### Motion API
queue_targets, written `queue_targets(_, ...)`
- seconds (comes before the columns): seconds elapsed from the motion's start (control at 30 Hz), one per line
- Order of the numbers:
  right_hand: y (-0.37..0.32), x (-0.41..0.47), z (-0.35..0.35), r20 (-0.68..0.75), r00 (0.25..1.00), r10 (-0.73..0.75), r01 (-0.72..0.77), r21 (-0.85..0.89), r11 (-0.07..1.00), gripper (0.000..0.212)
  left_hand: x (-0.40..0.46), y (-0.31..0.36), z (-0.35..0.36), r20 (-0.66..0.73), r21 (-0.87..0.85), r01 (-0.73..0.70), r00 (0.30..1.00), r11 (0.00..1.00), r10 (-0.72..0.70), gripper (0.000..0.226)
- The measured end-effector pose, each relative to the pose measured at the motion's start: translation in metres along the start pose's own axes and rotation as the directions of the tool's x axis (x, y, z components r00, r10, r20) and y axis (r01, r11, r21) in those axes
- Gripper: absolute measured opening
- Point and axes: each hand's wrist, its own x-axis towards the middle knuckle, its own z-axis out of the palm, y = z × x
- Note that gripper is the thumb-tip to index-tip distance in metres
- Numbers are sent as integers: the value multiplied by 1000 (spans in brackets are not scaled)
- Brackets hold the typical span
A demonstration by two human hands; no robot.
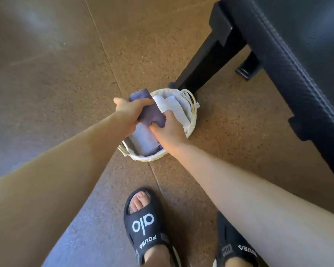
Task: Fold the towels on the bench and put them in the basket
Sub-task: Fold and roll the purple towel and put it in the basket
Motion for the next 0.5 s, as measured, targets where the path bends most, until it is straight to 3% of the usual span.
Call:
queue_targets(0.1,26,26,16,22,993,-120,122,-141,982,41,36,-24,10,-74,46,14,997,999,-10,84)
queue_targets(0.23,54,42,35,54,961,-270,270,-372,888,48,57,-48,15,-202,392,-23,973,919,111,81)
queue_targets(0.37,68,42,55,39,950,-311,252,-681,687,52,62,-72,14,-181,504,-209,923,838,339,73)
queue_targets(0.5,76,42,65,-23,907,-420,190,-868,458,58,63,-80,17,-158,508,-260,909,821,385,62)
